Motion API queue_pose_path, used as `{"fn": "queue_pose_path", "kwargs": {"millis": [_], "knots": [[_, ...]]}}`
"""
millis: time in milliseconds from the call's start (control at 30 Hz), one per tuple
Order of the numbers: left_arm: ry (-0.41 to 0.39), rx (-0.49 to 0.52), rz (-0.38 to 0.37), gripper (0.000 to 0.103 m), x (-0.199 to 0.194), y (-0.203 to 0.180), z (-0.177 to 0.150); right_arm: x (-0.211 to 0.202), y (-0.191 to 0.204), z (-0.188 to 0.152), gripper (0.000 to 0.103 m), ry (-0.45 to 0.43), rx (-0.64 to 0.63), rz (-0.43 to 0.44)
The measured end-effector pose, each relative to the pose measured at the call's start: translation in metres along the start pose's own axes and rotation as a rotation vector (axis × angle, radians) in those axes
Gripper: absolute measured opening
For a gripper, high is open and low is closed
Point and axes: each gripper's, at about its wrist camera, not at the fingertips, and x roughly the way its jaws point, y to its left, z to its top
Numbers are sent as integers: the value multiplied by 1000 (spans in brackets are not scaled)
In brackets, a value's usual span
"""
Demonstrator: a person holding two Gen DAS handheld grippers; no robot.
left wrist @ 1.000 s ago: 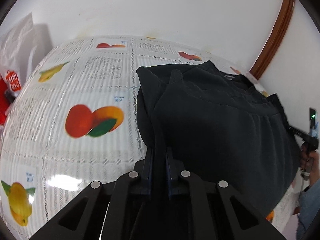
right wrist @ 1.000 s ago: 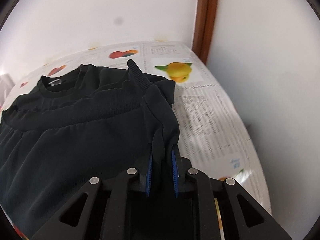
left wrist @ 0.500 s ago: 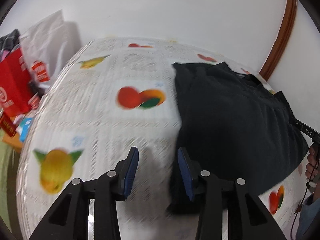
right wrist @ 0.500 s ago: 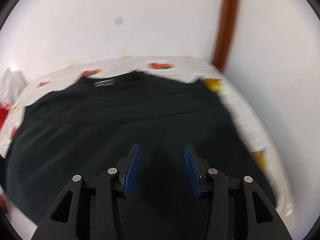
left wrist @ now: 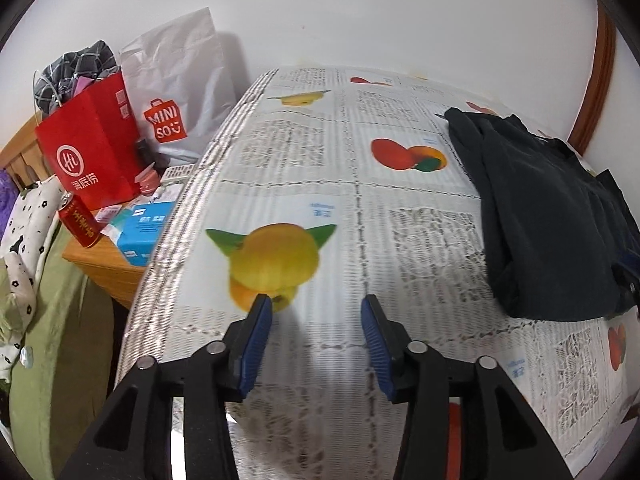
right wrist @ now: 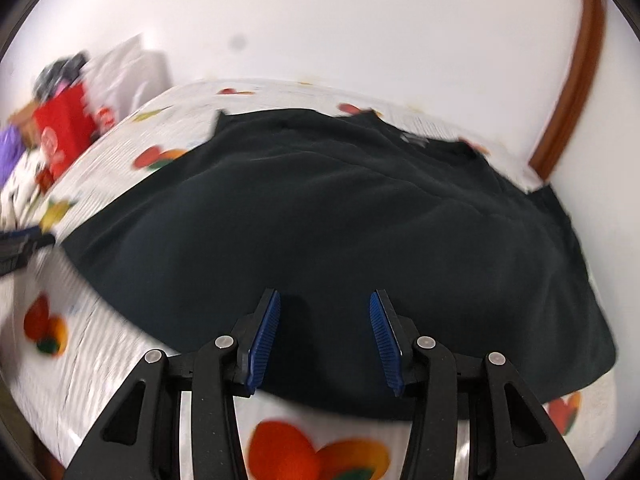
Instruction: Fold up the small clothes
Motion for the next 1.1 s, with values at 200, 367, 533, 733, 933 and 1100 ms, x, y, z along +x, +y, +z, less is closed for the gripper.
{"fn": "queue_pose_path", "kwargs": {"millis": [200, 367, 533, 733, 933, 1100], "knots": [[-28, 11, 23, 57, 5, 3, -1, -14, 50, -21, 54, -13, -105, 54], [-26, -6, 14, 59, 7, 7, -1, -11, 97, -28, 60, -34, -264, 24], [-29, -18, 22, 60, 6, 7, -3, -1, 131, -18, 61, -93, -406, -85], [-38, -15, 30, 61, 6, 7, -6, 16, 158, 2, 61, -121, -498, -174], [-39, -14, 34, 61, 6, 7, -6, 34, 158, 22, 25, -85, -427, -116], [-45, 1, 54, 62, 5, 2, -6, 23, 139, 37, 13, -98, -279, -1]]}}
